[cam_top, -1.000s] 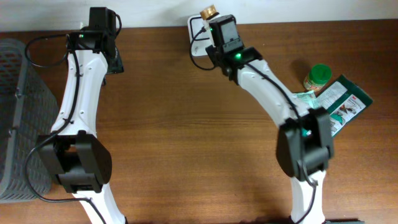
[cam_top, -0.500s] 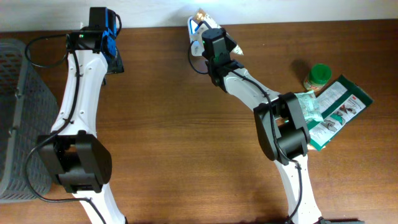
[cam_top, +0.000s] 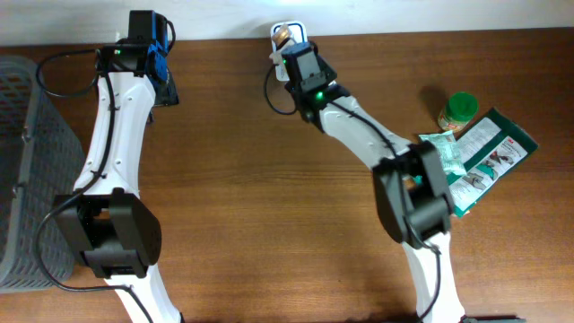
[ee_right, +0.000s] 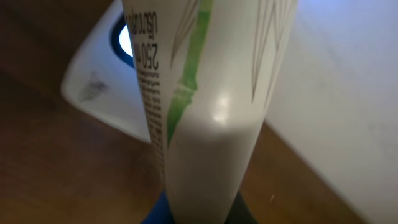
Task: Scan the item barcode
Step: 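Carry the tube right and drop it on the packets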
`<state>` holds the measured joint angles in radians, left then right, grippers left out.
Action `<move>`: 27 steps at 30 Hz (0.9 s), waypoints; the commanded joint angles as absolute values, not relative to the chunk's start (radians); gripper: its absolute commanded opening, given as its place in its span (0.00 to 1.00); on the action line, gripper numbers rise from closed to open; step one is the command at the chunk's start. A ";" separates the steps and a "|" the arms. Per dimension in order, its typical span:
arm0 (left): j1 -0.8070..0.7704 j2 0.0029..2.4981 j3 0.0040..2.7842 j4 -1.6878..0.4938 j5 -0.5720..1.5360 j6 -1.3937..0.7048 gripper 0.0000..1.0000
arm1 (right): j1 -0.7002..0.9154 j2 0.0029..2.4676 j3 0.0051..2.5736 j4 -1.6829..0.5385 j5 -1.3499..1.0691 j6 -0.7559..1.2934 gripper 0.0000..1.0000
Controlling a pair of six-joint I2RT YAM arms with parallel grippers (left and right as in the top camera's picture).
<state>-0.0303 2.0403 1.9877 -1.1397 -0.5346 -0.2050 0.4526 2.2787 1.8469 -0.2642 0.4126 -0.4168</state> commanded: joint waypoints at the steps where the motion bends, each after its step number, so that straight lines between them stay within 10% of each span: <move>1: -0.030 2.032 1.991 -1.139 -0.538 -0.204 0.99 | 0.442 2.049 1.866 -0.378 0.235 -0.167 0.04; 13: -0.030 2.032 1.991 -1.139 -0.538 -0.204 0.99 | 0.156 1.780 1.821 -1.235 -0.059 0.246 0.04; 27: -0.030 2.032 1.991 -1.139 -0.538 -0.204 0.99 | -0.237 1.777 1.397 -1.020 0.039 0.461 0.04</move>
<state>-0.0303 2.0403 1.9877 -1.1378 -0.5354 -0.2050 -0.2245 1.8091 1.3907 -1.0279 0.0257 0.4355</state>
